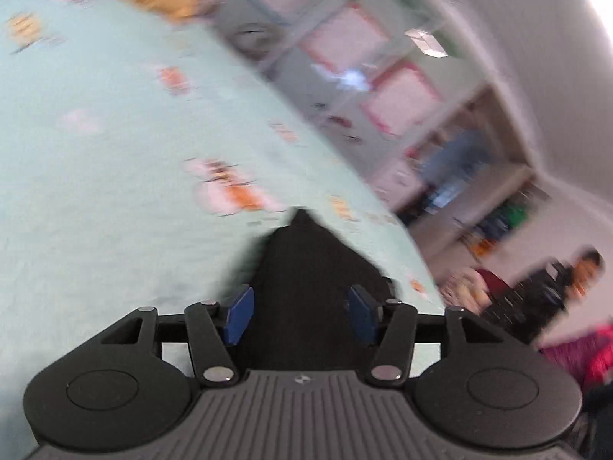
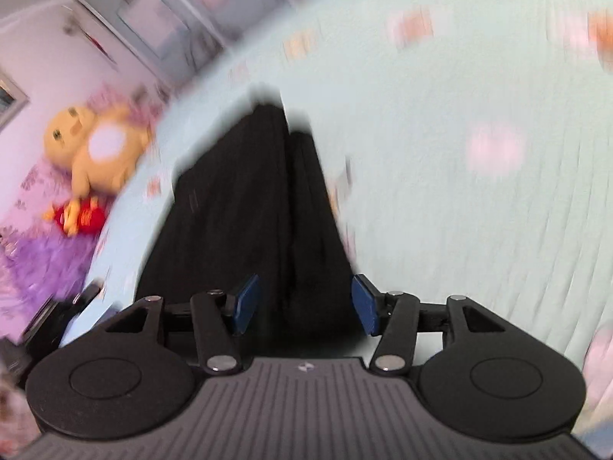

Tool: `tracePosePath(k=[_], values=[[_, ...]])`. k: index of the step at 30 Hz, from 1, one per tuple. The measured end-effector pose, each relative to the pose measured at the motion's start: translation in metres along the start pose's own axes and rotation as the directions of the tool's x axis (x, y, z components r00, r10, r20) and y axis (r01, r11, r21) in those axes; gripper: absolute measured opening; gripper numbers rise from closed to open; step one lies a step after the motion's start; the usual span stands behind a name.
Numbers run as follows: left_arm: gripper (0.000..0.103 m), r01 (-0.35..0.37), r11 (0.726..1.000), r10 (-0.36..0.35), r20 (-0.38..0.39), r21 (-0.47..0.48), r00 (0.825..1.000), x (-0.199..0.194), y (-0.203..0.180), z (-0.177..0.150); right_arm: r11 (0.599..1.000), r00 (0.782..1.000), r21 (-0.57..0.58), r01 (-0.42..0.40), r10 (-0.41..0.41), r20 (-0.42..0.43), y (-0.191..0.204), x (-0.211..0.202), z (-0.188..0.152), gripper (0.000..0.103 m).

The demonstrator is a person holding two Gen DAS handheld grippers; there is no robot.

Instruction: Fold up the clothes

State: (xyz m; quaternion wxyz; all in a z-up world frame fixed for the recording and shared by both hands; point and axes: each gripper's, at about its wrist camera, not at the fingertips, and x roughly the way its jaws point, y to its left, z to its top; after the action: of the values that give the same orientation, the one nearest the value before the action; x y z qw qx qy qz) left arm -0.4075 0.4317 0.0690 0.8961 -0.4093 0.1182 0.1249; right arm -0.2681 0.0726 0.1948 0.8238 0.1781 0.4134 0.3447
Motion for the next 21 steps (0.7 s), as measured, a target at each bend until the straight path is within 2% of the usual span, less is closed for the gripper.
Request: tracePosePath(k=[2,3,4,6,7,11,12,13,15,17,19,21], values=[[0.060,0.070,0.996,-0.069,-0.034,0.046,0.997,0.018,-0.009,0.000,0.990,0.988,-0.007,-0.144,0.144,0.058,0.011,0.002,0.013,0.055],[0.060,0.088,0.994,-0.084,-0.054,0.062,0.995,0.029,-0.010,-0.002,0.971,0.970,0.002,-0.238,0.237,0.052,0.018,0.010,0.019,0.055],[0.060,0.087,0.994,-0.082,-0.074,0.072,0.994,0.042,-0.010,-0.004,0.950,0.950,0.014,-0.311,0.310,0.042,0.024,0.023,0.025,0.055],[0.058,0.063,0.996,-0.056,-0.108,0.065,0.993,0.066,-0.006,-0.009,0.912,0.914,0.046,-0.407,0.406,0.026,0.035,0.053,0.039,0.055],[0.058,0.047,0.997,-0.040,-0.122,0.057,0.992,0.075,-0.003,-0.011,0.903,0.905,0.060,-0.426,0.426,0.014,0.037,0.072,0.047,0.055],[0.058,0.024,0.994,-0.008,-0.155,0.105,0.988,0.089,-0.002,-0.020,0.936,0.936,0.097,-0.338,0.345,-0.069,0.017,0.165,0.088,0.053],[0.058,0.018,0.991,0.003,-0.161,0.129,0.987,0.087,-0.002,-0.023,0.943,0.942,0.105,-0.315,0.324,-0.090,0.012,0.188,0.098,0.036],[0.058,0.020,0.989,0.006,-0.172,0.148,0.985,0.087,-0.002,-0.025,0.950,0.946,0.112,-0.292,0.304,-0.111,0.007,0.211,0.108,0.000],[0.058,0.011,0.986,0.020,-0.182,0.169,0.983,0.087,0.000,-0.029,0.930,0.934,0.202,-0.307,0.335,-0.124,-0.016,0.241,0.126,0.000],[0.058,0.004,0.987,0.026,-0.185,0.163,0.982,0.091,0.000,-0.031,0.922,0.931,0.214,-0.323,0.350,-0.100,-0.034,0.248,0.141,0.000],[0.058,-0.031,0.989,0.061,-0.201,0.148,0.978,0.092,-0.005,-0.030,0.920,0.931,0.193,-0.341,0.359,-0.067,-0.031,0.234,0.143,0.000],[0.059,-0.065,0.984,0.106,-0.249,0.166,0.963,0.097,-0.014,-0.023,0.912,0.924,0.178,-0.369,0.381,-0.035,-0.021,0.215,0.143,0.000]])
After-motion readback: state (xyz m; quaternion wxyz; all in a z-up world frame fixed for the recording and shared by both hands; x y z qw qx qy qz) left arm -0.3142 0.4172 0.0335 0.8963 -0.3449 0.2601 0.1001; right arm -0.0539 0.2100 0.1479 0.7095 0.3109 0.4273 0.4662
